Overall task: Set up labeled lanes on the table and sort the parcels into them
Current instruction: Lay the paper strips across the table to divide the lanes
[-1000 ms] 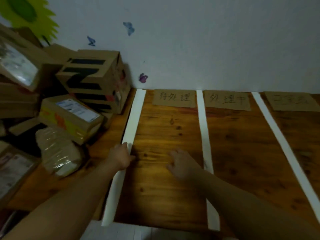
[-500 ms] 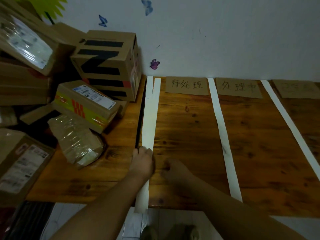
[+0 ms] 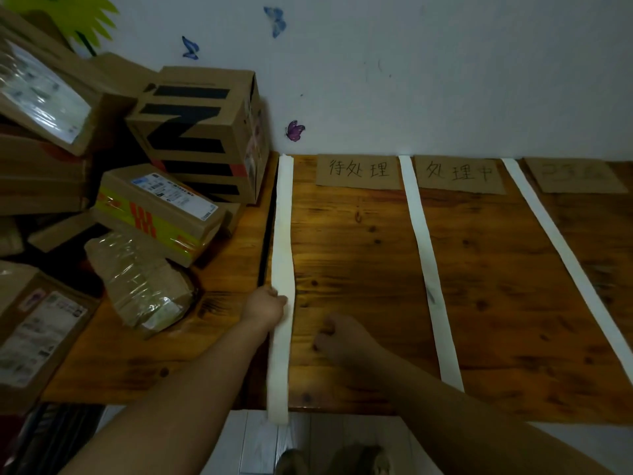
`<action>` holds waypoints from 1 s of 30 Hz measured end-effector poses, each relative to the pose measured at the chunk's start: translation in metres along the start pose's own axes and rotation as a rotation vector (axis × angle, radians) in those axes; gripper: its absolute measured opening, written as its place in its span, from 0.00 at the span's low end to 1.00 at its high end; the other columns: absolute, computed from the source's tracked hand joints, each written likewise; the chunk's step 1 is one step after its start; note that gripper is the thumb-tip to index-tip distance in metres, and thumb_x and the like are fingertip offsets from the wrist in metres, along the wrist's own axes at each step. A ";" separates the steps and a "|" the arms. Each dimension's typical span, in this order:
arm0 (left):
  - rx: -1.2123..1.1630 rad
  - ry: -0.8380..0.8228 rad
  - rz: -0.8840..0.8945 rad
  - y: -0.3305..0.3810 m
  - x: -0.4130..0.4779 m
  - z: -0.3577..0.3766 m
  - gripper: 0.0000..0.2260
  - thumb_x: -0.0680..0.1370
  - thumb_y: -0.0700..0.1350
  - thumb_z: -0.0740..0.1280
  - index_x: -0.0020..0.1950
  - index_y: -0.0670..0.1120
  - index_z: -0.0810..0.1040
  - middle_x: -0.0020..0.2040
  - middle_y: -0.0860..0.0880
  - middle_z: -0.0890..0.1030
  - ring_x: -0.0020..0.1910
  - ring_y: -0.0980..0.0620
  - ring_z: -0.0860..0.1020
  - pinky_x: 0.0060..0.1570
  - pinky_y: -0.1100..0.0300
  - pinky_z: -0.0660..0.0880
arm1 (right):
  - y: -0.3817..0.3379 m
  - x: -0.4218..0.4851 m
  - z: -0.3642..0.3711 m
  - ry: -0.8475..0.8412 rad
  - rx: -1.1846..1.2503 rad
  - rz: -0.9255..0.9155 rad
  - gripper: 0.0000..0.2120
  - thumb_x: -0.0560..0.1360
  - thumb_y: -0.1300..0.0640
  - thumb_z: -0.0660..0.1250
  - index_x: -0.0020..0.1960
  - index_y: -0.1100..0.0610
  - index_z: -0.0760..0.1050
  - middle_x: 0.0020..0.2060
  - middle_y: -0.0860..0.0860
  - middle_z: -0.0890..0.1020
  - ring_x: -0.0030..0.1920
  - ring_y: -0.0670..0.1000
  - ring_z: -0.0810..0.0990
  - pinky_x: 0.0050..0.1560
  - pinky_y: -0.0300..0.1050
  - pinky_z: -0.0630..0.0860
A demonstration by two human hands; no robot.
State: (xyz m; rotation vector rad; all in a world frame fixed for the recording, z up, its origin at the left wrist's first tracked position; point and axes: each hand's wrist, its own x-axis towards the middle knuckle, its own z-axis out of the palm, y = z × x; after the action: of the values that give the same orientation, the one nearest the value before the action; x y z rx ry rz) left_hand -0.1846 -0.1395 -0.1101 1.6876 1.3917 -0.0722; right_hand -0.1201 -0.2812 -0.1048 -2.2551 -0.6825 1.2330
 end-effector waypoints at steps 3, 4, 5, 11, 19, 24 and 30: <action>-0.261 -0.108 -0.048 0.019 -0.012 -0.016 0.09 0.79 0.44 0.64 0.58 0.44 0.74 0.51 0.44 0.77 0.48 0.47 0.76 0.46 0.55 0.74 | -0.016 -0.007 -0.002 0.019 0.110 -0.073 0.08 0.80 0.52 0.62 0.55 0.54 0.74 0.43 0.47 0.75 0.40 0.45 0.74 0.37 0.36 0.71; -0.307 -0.156 -0.046 0.027 -0.019 -0.021 0.06 0.79 0.44 0.64 0.53 0.43 0.74 0.46 0.44 0.77 0.42 0.48 0.75 0.40 0.57 0.73 | -0.023 -0.011 -0.003 0.034 0.160 -0.098 0.07 0.80 0.51 0.61 0.52 0.54 0.74 0.40 0.46 0.75 0.38 0.43 0.74 0.36 0.35 0.70; -0.336 -0.196 -0.030 0.035 -0.025 -0.026 0.04 0.79 0.44 0.64 0.50 0.43 0.74 0.41 0.45 0.77 0.38 0.50 0.74 0.36 0.58 0.72 | -0.030 -0.014 -0.005 0.071 0.185 -0.112 0.07 0.80 0.51 0.61 0.51 0.54 0.75 0.39 0.46 0.75 0.37 0.43 0.74 0.36 0.34 0.70; -0.478 -0.296 0.025 0.081 -0.047 -0.043 0.05 0.78 0.44 0.64 0.52 0.45 0.76 0.43 0.46 0.80 0.40 0.51 0.77 0.36 0.61 0.74 | -0.046 -0.040 -0.039 0.308 0.144 -0.124 0.09 0.80 0.54 0.61 0.57 0.56 0.74 0.44 0.47 0.74 0.39 0.43 0.73 0.35 0.32 0.68; -0.727 -0.426 0.097 0.169 -0.081 -0.011 0.03 0.79 0.36 0.63 0.51 0.41 0.74 0.46 0.43 0.79 0.45 0.47 0.78 0.46 0.51 0.78 | -0.002 -0.106 -0.101 0.251 0.022 -0.122 0.07 0.80 0.53 0.61 0.55 0.53 0.74 0.48 0.49 0.78 0.47 0.47 0.77 0.47 0.40 0.75; -0.575 -0.540 0.209 0.216 -0.138 0.067 0.10 0.79 0.36 0.61 0.60 0.41 0.71 0.48 0.42 0.78 0.46 0.45 0.78 0.49 0.48 0.78 | 0.047 -0.138 -0.156 0.414 0.189 -0.120 0.07 0.79 0.53 0.62 0.42 0.48 0.70 0.38 0.46 0.74 0.37 0.42 0.73 0.36 0.34 0.70; -0.561 -0.562 0.298 0.288 -0.208 0.178 0.05 0.79 0.38 0.61 0.55 0.42 0.71 0.44 0.44 0.77 0.44 0.47 0.77 0.50 0.49 0.77 | 0.157 -0.182 -0.243 0.554 0.171 -0.033 0.11 0.80 0.54 0.61 0.39 0.51 0.67 0.35 0.48 0.70 0.35 0.44 0.69 0.36 0.34 0.67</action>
State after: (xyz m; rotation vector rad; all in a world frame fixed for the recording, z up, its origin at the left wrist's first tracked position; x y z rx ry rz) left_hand 0.0560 -0.3953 0.0748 1.2472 0.6500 0.0143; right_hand 0.0344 -0.5554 0.0282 -2.2736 -0.3815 0.5729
